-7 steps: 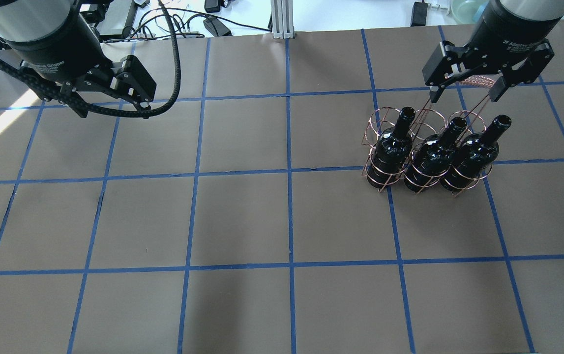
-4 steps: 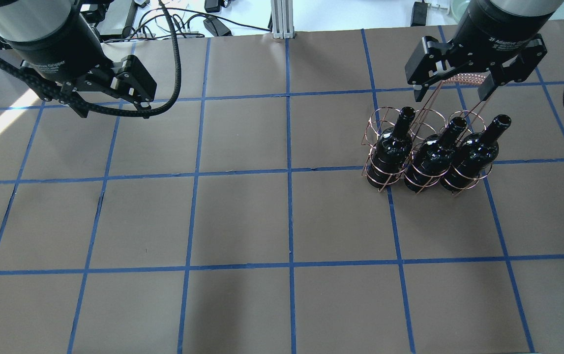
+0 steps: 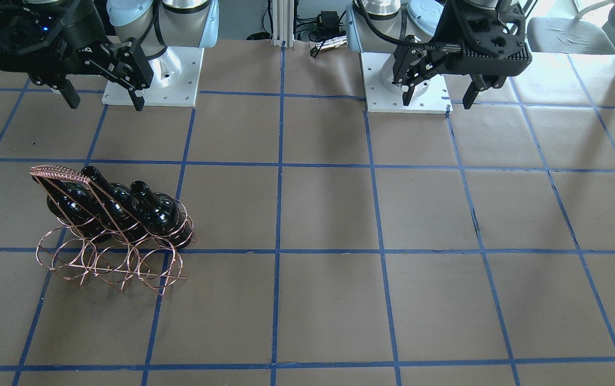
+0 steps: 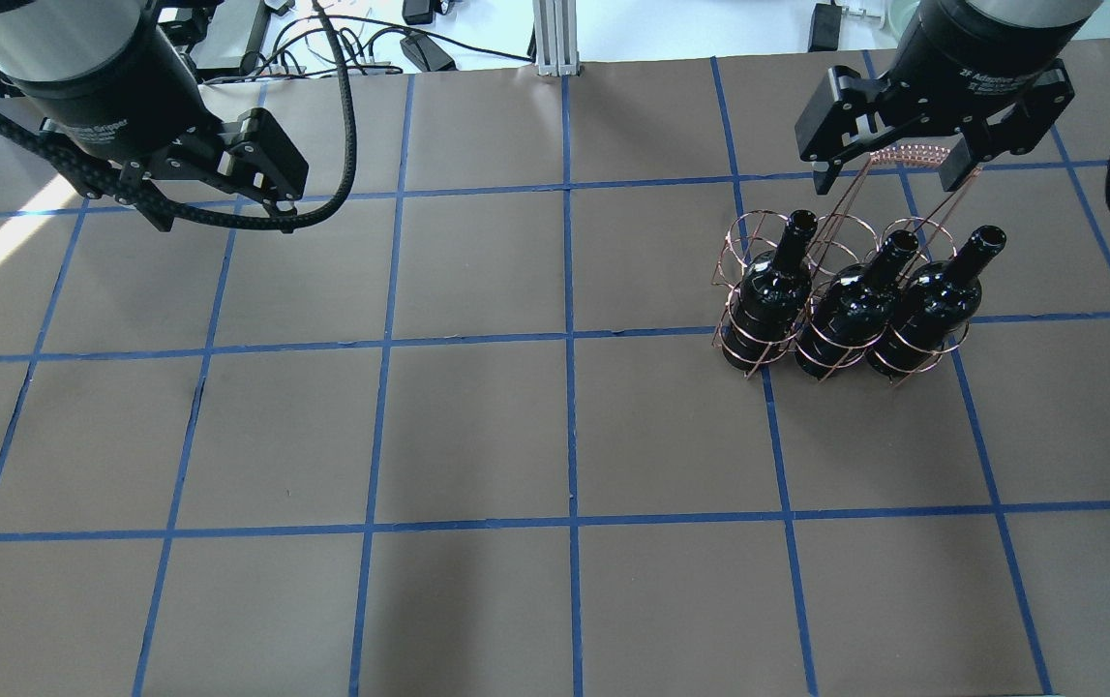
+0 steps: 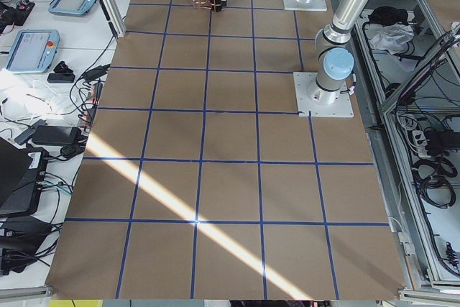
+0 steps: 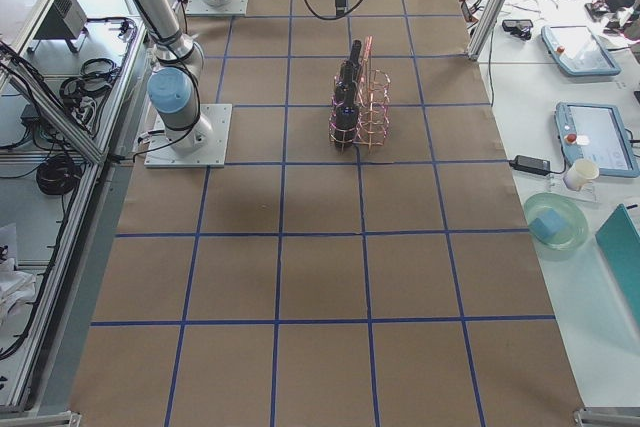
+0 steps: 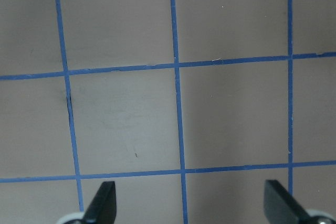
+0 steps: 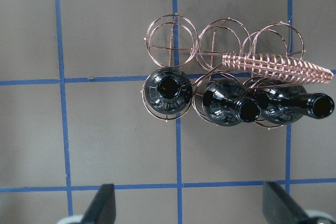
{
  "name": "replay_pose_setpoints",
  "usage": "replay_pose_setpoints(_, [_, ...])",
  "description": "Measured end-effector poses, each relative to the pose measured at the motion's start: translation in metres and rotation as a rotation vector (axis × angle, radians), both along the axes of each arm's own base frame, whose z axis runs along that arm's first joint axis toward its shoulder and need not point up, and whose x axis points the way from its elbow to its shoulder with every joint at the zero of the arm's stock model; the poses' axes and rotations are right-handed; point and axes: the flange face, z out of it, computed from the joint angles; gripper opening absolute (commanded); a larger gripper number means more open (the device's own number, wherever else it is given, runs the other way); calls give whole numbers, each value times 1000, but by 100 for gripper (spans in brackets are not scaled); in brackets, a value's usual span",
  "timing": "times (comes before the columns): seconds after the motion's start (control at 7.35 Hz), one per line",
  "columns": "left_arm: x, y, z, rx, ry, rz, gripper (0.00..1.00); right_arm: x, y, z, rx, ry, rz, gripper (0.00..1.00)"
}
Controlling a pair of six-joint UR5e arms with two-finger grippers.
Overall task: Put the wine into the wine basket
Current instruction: 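Open the right gripper and raise it away from the rack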
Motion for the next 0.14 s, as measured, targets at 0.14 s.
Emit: replay_pose_setpoints(0.14, [0, 0, 0, 0, 0, 0, 100, 0, 0, 0, 1, 1, -1, 100])
